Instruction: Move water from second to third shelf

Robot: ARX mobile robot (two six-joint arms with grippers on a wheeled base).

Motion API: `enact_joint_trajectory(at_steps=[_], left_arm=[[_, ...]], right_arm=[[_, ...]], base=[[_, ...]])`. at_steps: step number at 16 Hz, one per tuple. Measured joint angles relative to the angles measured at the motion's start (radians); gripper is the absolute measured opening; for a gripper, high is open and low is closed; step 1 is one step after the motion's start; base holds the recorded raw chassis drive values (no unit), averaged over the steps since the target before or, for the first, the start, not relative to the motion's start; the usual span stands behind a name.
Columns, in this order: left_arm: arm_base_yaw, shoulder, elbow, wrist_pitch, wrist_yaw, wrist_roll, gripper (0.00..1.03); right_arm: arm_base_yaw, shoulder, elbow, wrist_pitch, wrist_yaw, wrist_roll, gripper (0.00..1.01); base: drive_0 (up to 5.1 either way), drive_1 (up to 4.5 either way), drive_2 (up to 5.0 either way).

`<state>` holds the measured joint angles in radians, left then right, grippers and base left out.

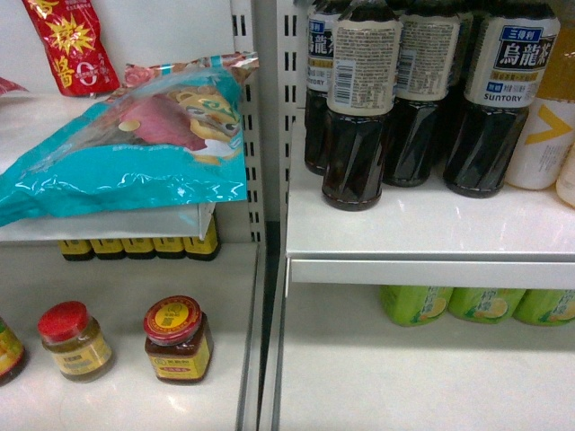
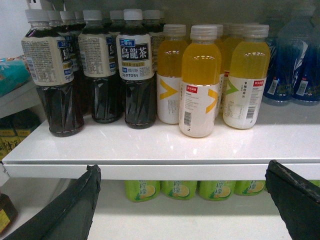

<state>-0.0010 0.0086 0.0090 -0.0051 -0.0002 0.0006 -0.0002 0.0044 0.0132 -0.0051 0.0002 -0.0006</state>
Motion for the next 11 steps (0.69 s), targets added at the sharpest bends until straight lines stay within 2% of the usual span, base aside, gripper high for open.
enact_joint_trajectory(at_steps=[11], left_arm=[[0.000, 0.000, 0.000, 0.000, 0.000, 0.000, 0.98]], right_arm=[[0.000, 0.000, 0.000, 0.000, 0.000, 0.000, 0.98]], base=[[0.0, 0.00, 0.0]])
